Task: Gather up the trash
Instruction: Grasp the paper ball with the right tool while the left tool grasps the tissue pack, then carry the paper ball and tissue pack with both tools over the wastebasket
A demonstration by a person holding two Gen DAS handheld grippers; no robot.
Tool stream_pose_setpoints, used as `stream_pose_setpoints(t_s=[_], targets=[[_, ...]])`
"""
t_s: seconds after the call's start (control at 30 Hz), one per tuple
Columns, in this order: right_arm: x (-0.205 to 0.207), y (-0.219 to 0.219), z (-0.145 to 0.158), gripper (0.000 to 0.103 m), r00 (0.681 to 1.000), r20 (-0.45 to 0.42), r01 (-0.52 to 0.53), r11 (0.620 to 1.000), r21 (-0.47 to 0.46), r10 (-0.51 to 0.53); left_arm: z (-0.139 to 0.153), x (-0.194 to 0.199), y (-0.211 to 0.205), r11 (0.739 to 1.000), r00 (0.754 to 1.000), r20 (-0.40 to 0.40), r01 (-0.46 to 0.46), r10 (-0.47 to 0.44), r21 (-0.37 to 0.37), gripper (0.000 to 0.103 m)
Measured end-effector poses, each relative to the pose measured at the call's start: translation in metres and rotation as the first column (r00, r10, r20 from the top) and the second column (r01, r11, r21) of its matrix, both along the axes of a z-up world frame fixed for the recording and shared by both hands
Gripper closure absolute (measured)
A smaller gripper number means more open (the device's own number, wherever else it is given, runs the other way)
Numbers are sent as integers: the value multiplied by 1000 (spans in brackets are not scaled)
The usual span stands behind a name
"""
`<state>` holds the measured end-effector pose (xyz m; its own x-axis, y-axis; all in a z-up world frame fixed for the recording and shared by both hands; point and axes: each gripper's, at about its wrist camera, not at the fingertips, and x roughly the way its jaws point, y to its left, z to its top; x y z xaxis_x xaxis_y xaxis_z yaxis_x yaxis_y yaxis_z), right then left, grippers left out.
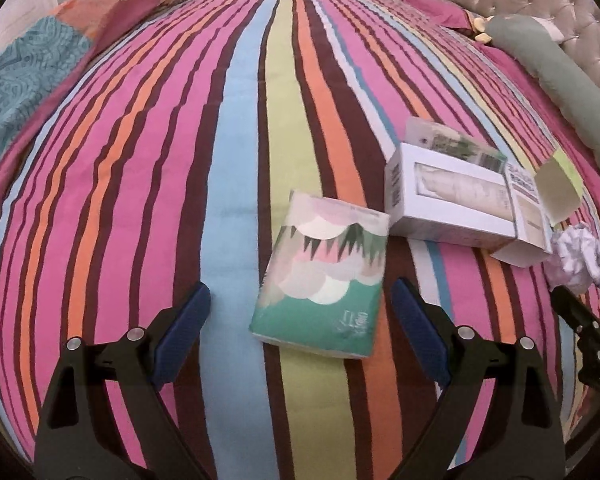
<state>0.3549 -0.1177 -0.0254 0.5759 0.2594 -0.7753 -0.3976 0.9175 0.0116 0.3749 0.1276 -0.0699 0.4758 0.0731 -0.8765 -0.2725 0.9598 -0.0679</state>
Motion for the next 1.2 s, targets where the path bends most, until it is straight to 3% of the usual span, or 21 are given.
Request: stream_pose_setpoints(t_s=[0.07, 0.17, 0.2, 0.3, 0.67, 1.2], targets=[[2, 0, -2, 10, 1000, -6, 16, 1000, -7, -17, -3, 1, 0, 999, 1000, -10, -7, 8, 33, 29], [4, 0, -6, 30, 999, -9, 43, 998, -37, -43, -1, 2, -2, 997, 1000, -3, -4, 5, 82, 52], [4, -1, -6, 40, 998, -6, 57, 997, -47, -57, 0, 2, -1, 996, 1000, -4, -12, 13, 83, 52], [3, -7, -3, 45, 997, -5, 80, 996, -33, -80, 0, -1, 1, 997, 1000, 1, -26, 26, 72, 53], [-17, -12, 11, 46, 997, -9, 80, 996, 40, -80, 20, -29, 4, 997, 997, 43, -65, 64, 30, 53], [-72, -40, 31, 46, 988, -29, 151, 980, 132, -149, 48, -108, -14, 998, 995, 76, -60, 57, 29, 53]])
